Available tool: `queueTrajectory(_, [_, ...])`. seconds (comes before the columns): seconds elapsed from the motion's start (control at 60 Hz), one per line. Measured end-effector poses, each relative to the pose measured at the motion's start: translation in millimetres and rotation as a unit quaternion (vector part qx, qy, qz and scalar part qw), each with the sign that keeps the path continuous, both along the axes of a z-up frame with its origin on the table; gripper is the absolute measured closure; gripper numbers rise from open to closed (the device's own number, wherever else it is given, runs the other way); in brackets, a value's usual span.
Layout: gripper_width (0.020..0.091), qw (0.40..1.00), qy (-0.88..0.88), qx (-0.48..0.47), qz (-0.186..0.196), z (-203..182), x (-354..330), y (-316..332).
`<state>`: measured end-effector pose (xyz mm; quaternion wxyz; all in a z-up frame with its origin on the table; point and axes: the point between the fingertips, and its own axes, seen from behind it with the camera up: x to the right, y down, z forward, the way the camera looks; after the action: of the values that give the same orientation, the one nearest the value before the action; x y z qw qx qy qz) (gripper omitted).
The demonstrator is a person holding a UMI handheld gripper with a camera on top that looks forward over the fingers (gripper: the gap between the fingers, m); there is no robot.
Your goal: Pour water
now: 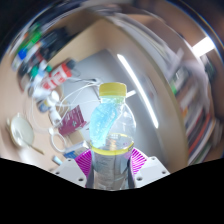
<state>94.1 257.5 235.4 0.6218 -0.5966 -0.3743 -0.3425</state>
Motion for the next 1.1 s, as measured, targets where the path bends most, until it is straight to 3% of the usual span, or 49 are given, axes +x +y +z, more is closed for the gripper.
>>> queueTrajectory(0.083, [0.0622, 0.970, 0.234, -0.062, 0.022, -37, 13, -5])
queueTrajectory(0.2, [0.0623, 0.905, 0.407, -0.117, 0.051, -83, 20, -18])
queueTrajectory(0.5, [0.0608, 0.858, 0.482, -0.169, 0.057, -151, 33, 3])
queueTrajectory(0.583, [0.0607, 0.855, 0.487, -0.159, 0.077, -148, 27, 1])
queueTrajectory(0.933, [0.0600, 0.859, 0.488, -0.122, 0.092, -145, 28, -1])
queueTrajectory(1.1, [0.0513, 0.865, 0.476, -0.135, 0.079, -148, 30, -3])
